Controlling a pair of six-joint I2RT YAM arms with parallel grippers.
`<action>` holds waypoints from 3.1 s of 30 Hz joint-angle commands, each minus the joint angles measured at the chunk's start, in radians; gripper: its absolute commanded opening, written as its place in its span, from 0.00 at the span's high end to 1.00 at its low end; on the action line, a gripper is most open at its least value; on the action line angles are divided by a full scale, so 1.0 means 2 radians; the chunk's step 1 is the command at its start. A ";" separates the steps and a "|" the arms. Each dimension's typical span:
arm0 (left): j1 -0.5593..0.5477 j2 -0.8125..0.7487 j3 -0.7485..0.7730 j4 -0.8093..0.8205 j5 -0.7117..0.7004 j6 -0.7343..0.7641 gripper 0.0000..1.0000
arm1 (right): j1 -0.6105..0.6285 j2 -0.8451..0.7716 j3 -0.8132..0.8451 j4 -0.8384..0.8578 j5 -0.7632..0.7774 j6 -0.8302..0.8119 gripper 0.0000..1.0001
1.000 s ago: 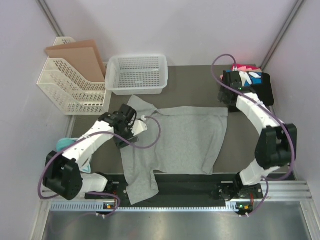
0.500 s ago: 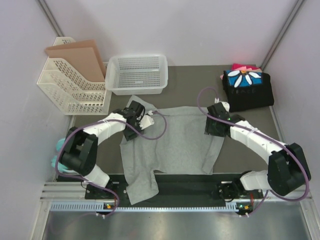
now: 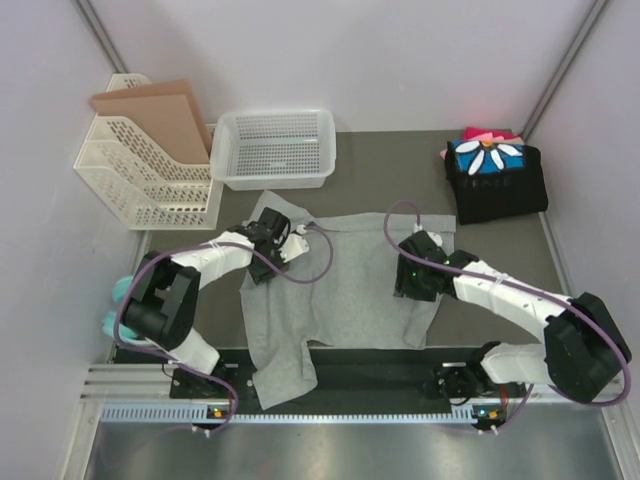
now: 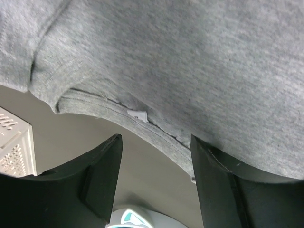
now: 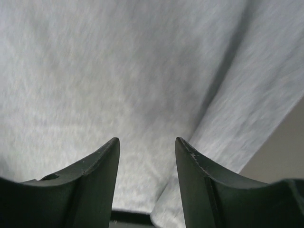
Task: Fold and stack the t-shirts
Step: Flatten out the tshirt, then grap the side of the flattened tshirt furthest away from the robot with both arms
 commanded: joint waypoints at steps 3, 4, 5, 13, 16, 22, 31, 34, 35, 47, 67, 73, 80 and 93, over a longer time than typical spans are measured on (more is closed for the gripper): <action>-0.001 -0.040 -0.030 0.008 0.021 -0.010 0.35 | 0.087 -0.024 -0.003 -0.043 0.009 0.084 0.48; -0.002 -0.042 -0.035 0.015 0.021 -0.010 0.35 | 0.090 -0.021 -0.002 -0.046 0.011 0.085 0.48; -0.002 -0.041 -0.041 0.019 0.019 -0.010 0.35 | 0.092 -0.018 -0.001 -0.050 0.013 0.090 0.48; 0.038 -0.054 -0.113 0.065 -0.021 0.058 0.35 | 0.092 0.016 -0.012 -0.055 0.027 0.088 0.48; 0.098 -0.049 -0.110 0.068 -0.022 0.102 0.35 | 0.092 0.018 -0.016 -0.056 0.028 0.087 0.49; 0.184 -0.029 -0.073 0.082 -0.027 0.163 0.36 | 0.093 0.008 -0.025 -0.062 0.032 0.088 0.50; 0.188 -0.058 -0.047 0.035 -0.005 0.154 0.36 | 0.092 -0.017 -0.066 -0.073 0.038 0.102 0.49; 0.187 -0.082 -0.034 0.005 0.013 0.151 0.36 | 0.092 -0.019 -0.079 -0.073 0.037 0.103 0.50; 0.186 -0.087 -0.030 -0.002 0.017 0.148 0.36 | 0.093 -0.020 -0.082 -0.075 0.039 0.103 0.50; 0.178 -0.123 -0.013 -0.033 0.033 0.145 0.35 | 0.092 -0.091 -0.018 -0.215 0.060 0.130 0.50; 0.171 -0.122 0.079 -0.048 0.087 0.071 0.35 | -0.156 0.164 0.276 -0.129 0.115 -0.062 0.49; 0.171 -0.104 0.085 -0.045 0.097 0.061 0.35 | -0.191 0.240 0.318 -0.108 0.098 -0.069 0.50; 0.161 -0.082 0.098 -0.037 0.116 0.047 0.35 | -0.206 0.297 0.354 -0.092 0.078 -0.068 0.51; 0.107 -0.060 0.099 -0.023 0.085 0.032 0.35 | -0.245 0.372 0.414 -0.093 0.080 -0.080 0.53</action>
